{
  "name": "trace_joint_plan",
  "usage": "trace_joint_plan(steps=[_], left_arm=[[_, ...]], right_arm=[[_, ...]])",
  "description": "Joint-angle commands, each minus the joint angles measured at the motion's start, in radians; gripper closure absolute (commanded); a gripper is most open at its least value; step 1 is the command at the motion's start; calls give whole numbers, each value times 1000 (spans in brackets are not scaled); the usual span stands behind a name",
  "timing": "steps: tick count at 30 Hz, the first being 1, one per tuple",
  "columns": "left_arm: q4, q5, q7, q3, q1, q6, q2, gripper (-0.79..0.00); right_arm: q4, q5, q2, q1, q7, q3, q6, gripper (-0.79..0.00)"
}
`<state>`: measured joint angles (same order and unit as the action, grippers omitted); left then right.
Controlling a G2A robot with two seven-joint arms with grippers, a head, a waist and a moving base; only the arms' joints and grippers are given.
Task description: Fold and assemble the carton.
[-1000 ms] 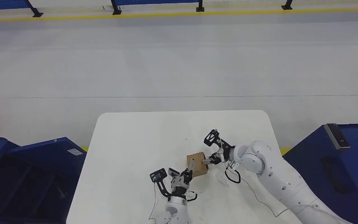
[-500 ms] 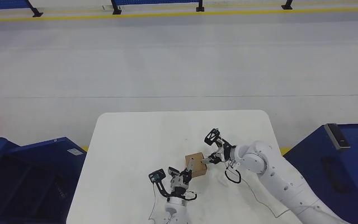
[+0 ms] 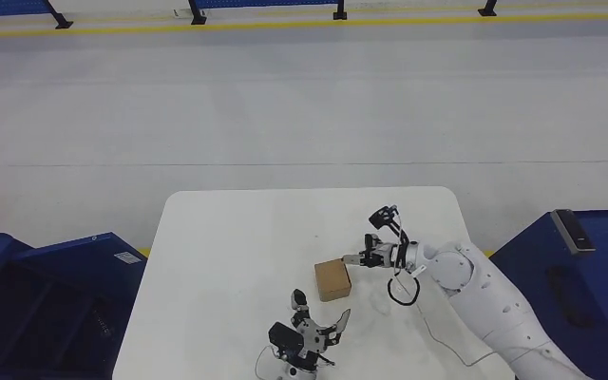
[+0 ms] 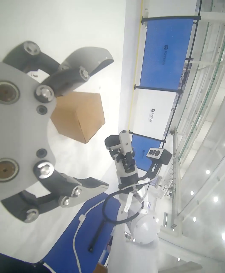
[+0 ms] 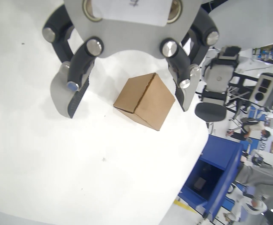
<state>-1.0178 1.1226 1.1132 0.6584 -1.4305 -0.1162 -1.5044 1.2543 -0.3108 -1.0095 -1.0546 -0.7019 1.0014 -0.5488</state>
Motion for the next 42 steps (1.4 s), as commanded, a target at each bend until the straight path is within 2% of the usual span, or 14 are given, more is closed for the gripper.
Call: trace_joint_plan(steps=[1,3,8,10,13,18,24,35,42], left_arm=[[26,-13,17,-33,21,-34,-4,-785],[26,-13,17,-33,21,-34,-4,-785],[26,-13,17,-33,21,-34,-4,-785],[28,-16,-11,-27,25,-21,-1,-785],[5,5,-23,-1,5,-77,7,-785],[-19,36,-42,35,-24,-130,18,-785],[-45,40,-60,69,-49,-140,23,-785],[-42,101,-145,84,-65,-222,25,-785],[-60,33,-162,96,-78,-267,29,-785]], right_arm=[[-29,79,-1,11,-50,2,-40,-785],[-29,-11,3,33,-66,-1,-38,-785],[-29,16,1,25,-68,-3,-43,-785],[-46,169,-1,20,-133,-1,-61,-785],[-77,273,-7,29,-228,-25,-77,-785],[-167,553,-23,43,-404,-63,-146,-785],[-242,742,-51,91,-485,-132,-84,-785],[-361,803,-139,191,-491,-292,-79,-785],[-368,859,-170,210,-456,-328,-113,-785]])
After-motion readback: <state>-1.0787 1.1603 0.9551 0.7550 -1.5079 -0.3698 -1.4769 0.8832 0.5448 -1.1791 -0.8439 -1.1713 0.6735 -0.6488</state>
